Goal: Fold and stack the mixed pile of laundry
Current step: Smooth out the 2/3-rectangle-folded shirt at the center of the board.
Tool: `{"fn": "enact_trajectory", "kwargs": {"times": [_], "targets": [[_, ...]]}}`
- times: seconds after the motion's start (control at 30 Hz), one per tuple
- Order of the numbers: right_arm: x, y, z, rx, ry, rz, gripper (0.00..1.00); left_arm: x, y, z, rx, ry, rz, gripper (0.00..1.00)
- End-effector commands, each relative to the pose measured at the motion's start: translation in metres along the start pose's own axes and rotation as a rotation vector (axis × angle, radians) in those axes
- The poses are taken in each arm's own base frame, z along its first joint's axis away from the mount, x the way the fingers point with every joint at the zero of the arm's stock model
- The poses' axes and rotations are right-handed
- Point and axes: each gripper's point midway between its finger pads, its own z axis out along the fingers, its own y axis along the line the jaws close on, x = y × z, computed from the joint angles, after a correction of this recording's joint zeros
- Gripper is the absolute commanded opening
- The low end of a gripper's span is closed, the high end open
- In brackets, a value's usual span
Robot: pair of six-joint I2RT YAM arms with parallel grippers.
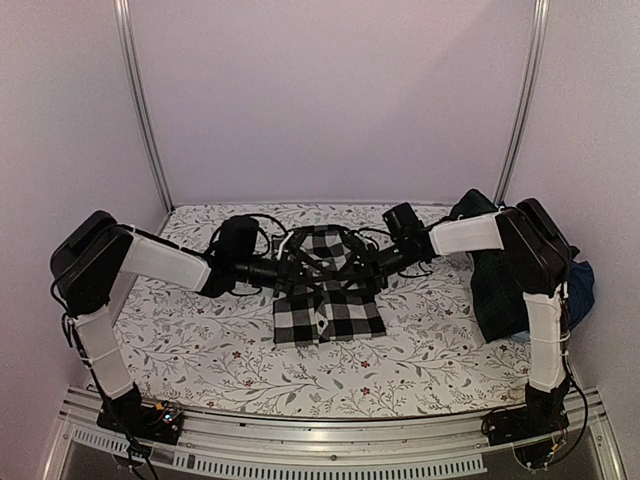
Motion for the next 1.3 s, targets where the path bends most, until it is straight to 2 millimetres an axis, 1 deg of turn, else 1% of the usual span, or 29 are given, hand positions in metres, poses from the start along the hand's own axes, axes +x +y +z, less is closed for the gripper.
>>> {"fn": "enact_trajectory", "kwargs": {"times": [0.0,0.1,0.17,0.2,0.23,0.3,0.33,0.37,0.43,0.5,0.6,0.67,0.7,0.73,0.77,0.8,0.83,0.9,0.93,0.97,1.0,1.03,1.07,1.1,1.13,1.17,1.2,1.23,1.27], "targets": [[-0.049,0.023,-0.018,0.002,-0.09,-0.087,0.61,-0.035,0.023,-0.003,-0.059,-0.035,0.011,1.0],[-0.068,0.014,-0.012,-0.01,-0.102,-0.101,0.58,-0.055,0.043,0.004,-0.068,-0.057,0.009,1.0],[-0.079,-0.008,-0.007,-0.004,-0.105,-0.079,0.55,-0.065,0.059,0.006,-0.074,-0.07,-0.008,1.0],[-0.084,-0.015,-0.005,0.0,-0.109,-0.077,0.54,-0.068,0.066,0.007,-0.076,-0.074,-0.01,1.0],[-0.087,-0.031,-0.003,0.007,-0.109,-0.056,0.53,-0.071,0.075,0.009,-0.086,-0.077,-0.015,1.0],[-0.092,-0.051,-0.001,0.023,-0.117,-0.037,0.52,-0.073,0.093,0.014,-0.093,-0.072,-0.035,1.0],[-0.093,-0.059,-0.001,0.033,-0.123,-0.03,0.51,-0.071,0.1,0.016,-0.09,-0.067,-0.049,1.0],[-0.091,-0.071,0.002,0.04,-0.119,-0.011,0.51,-0.069,0.106,0.019,-0.088,-0.065,-0.056,1.0],[-0.083,-0.085,0.006,0.046,-0.106,0.019,0.5,-0.061,0.115,0.02,-0.096,-0.053,-0.07,1.0],[-0.071,-0.098,0.008,0.067,-0.096,0.039,0.5,-0.049,0.118,0.021,-0.099,-0.036,-0.082,1.0],[-0.045,-0.107,0.013,0.086,-0.065,0.066,0.5,-0.024,0.113,0.018,-0.104,-0.008,-0.088,1.0],[-0.017,-0.112,0.018,0.103,-0.034,0.1,0.5,-0.004,0.106,0.014,-0.109,0.014,-0.092,1.0],[-0.006,-0.106,0.019,0.108,-0.025,0.091,0.5,0.005,0.101,0.011,-0.111,0.019,-0.092,1.0],[0.008,-0.104,0.021,0.111,-0.011,0.1,0.5,0.013,0.095,0.008,-0.113,0.023,-0.084,1.0],[0.019,-0.096,0.023,0.11,-0.001,0.094,0.5,0.025,0.092,0.003,-0.125,0.028,-0.084,1.0],[0.03,-0.091,0.024,0.111,0.008,0.095,0.5,0.026,0.084,-0.002,-0.128,0.017,-0.066,1.0],[0.033,-0.075,0.022,0.111,0.001,0.065,0.5,0.026,0.075,-0.008,-0.134,-0.002,-0.041,1.0],[0.037,-0.055,0.016,0.113,-0.013,0.044,0.51,0.018,0.055,-0.022,-0.168,-0.047,0.041,1.0],[0.034,-0.039,0.011,0.115,-0.026,0.015,0.51,0.012,0.044,-0.028,-0.194,-0.069,0.096,1.0],[0.034,-0.031,0.008,0.127,-0.028,0.005,0.51,0.007,0.034,-0.035,-0.231,-0.082,0.154,1.0],[0.029,-0.019,0.003,0.136,-0.041,-0.029,0.51,0.001,0.023,-0.041,-0.277,-0.098,0.219,1.0],[0.023,-0.003,-0.002,0.139,-0.058,-0.079,0.51,-0.004,0.014,-0.049,-0.336,-0.115,0.291,1.0],[0.017,0.006,-0.006,0.143,-0.069,-0.1,0.51,-0.009,0.0,-0.058,-0.389,-0.147,0.37,1.0],[0.01,0.016,-0.009,0.152,-0.08,-0.129,0.5,-0.012,-0.008,-0.065,-0.44,-0.17,0.434,1.0],[0.003,0.022,-0.012,0.173,-0.089,-0.162,0.5,-0.014,-0.01,-0.073,-0.499,-0.188,0.481,1.0],[-0.005,0.028,-0.013,0.184,-0.097,-0.186,0.49,-0.012,-0.015,-0.078,-0.521,-0.189,0.524,1.0],[-0.008,0.026,-0.013,0.198,-0.095,-0.195,0.47,-0.009,-0.016,-0.083,-0.536,-0.194,0.542,1.0],[-0.012,0.025,-0.014,0.211,-0.095,-0.195,0.45,-0.006,-0.012,-0.088,-0.561,-0.191,0.545,1.0],[-0.014,0.019,-0.013,0.224,-0.09,-0.19,0.43,-0.003,-0.007,-0.091,-0.585,-0.181,0.539,1.0]]}}
